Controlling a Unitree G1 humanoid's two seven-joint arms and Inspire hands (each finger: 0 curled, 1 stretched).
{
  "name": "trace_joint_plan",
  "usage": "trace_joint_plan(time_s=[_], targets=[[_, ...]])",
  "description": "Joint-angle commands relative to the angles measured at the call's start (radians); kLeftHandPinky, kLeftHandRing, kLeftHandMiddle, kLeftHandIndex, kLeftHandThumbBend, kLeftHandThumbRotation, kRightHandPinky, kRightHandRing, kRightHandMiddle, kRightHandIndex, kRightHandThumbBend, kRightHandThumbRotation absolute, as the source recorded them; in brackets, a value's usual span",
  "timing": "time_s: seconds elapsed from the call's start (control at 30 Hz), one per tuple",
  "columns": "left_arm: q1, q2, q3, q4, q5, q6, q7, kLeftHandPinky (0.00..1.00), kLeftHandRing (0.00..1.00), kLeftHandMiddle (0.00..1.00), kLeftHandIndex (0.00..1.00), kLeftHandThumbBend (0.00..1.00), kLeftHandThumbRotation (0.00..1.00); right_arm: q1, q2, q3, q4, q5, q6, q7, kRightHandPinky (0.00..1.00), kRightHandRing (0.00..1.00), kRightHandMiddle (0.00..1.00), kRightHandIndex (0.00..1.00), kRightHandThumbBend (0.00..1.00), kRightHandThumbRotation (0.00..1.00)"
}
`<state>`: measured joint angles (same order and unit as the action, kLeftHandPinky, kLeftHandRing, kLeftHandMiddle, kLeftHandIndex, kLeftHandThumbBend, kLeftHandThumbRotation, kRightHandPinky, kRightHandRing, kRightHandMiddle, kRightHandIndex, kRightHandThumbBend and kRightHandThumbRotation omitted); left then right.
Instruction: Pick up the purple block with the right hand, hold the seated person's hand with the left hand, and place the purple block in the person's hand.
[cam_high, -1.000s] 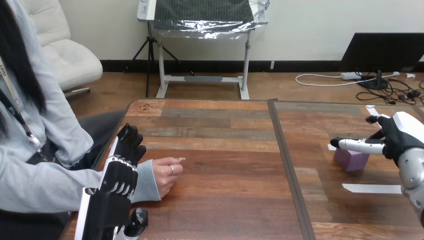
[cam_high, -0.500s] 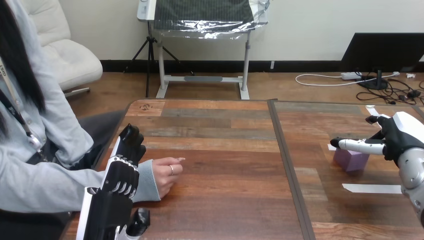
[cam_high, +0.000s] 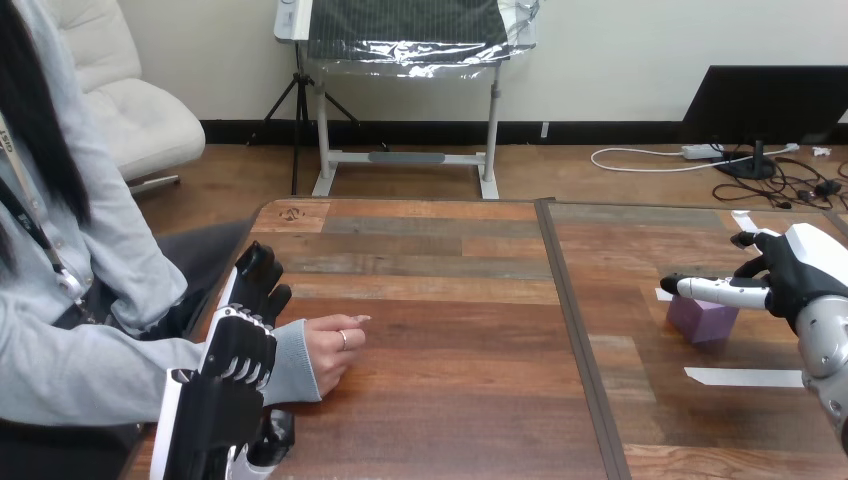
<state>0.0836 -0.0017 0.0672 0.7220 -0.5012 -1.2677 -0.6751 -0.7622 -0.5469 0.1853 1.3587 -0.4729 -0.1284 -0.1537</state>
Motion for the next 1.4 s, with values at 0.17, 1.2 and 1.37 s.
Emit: trace_joint_plan(time_s=[0.17, 1.2, 1.37], targets=[[-0.058, -0.002, 0.010, 0.005, -0.011, -0.005, -0.017, 0.96, 0.98, 0.98, 0.95, 0.99, 0.74, -0.054, -0.017, 0.000, -0.008, -0.002, -0.016, -0.024, 0.59, 0.70, 0.71, 0.87, 1.00, 0.60], [-0.060, -0.013, 0.026, -0.009, -0.008, 0.009, -0.032, 0.97, 0.98, 0.98, 0.95, 1.00, 0.73, -0.055, -0.020, -0.005, -0.010, 0.006, -0.020, -0.019, 0.65, 0.75, 0.76, 0.87, 1.00, 0.58], [-0.060, -0.014, 0.026, -0.012, -0.009, 0.012, -0.032, 0.96, 0.98, 0.98, 0.95, 1.00, 0.73, -0.057, -0.020, -0.004, -0.011, 0.005, -0.017, -0.021, 0.61, 0.72, 0.73, 0.87, 1.00, 0.58]])
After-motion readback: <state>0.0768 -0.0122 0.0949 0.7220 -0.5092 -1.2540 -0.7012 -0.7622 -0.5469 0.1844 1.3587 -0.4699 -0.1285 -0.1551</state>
